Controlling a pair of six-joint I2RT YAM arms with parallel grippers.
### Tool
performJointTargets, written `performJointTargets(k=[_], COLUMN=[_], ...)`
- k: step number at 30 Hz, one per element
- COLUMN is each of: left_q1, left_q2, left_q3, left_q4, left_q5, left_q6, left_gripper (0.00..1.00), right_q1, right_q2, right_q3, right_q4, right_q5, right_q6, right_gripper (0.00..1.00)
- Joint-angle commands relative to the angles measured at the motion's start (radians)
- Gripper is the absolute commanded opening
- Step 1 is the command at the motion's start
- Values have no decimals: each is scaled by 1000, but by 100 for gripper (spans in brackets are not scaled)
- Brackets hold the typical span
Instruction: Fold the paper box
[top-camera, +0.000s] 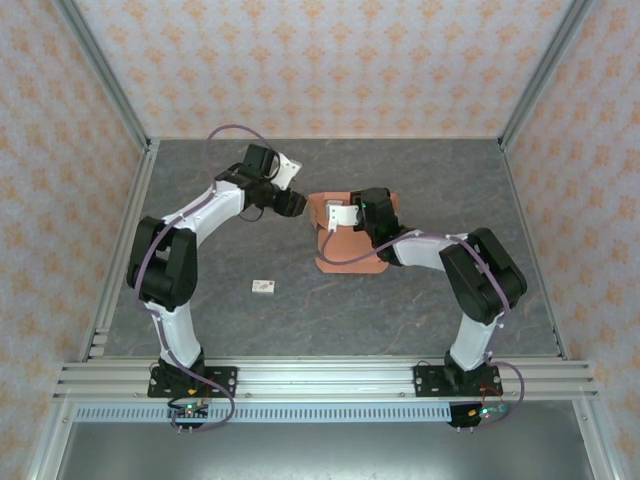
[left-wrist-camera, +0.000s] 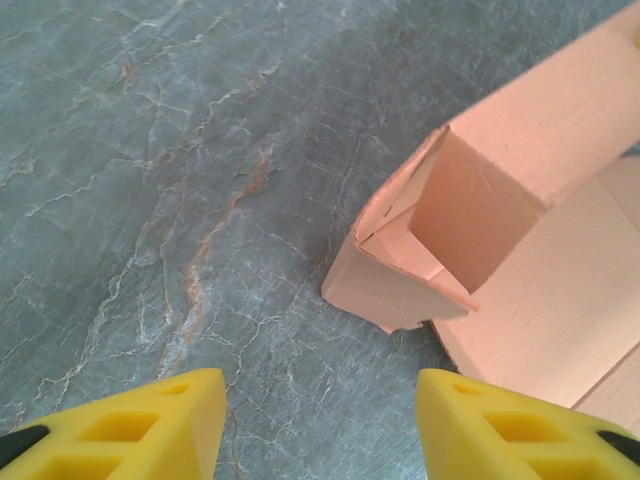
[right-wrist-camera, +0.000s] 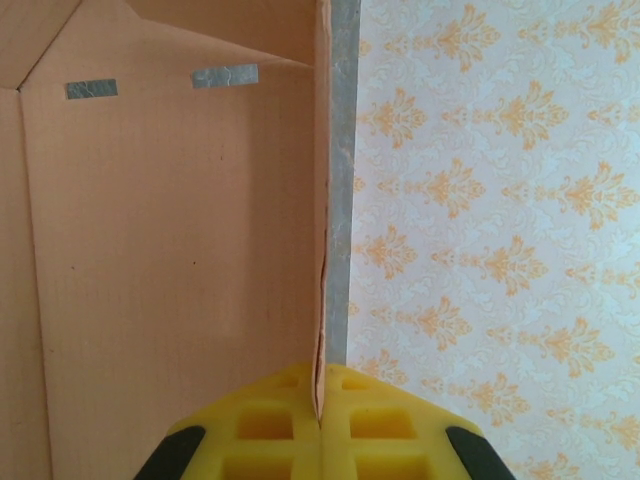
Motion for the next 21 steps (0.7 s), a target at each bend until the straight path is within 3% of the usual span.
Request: performJointTargets(k=[1, 9, 21], left_q1=[13, 33, 85], left_q2=[20, 94, 146], left_q3=[35, 53, 141], left_q4=[-52, -47, -128], left_q5=[44, 240, 457], left_q6=[109, 186, 208], left_gripper=[53, 55, 70], right_q1=[-6, -12, -11], right_q2=[2, 8, 15], right_q3=[-10, 4, 19], right_q4=[-9, -26, -46], right_q5=[-27, -13, -3], right_q6=[26, 38, 49], right_gripper=[0, 0, 0])
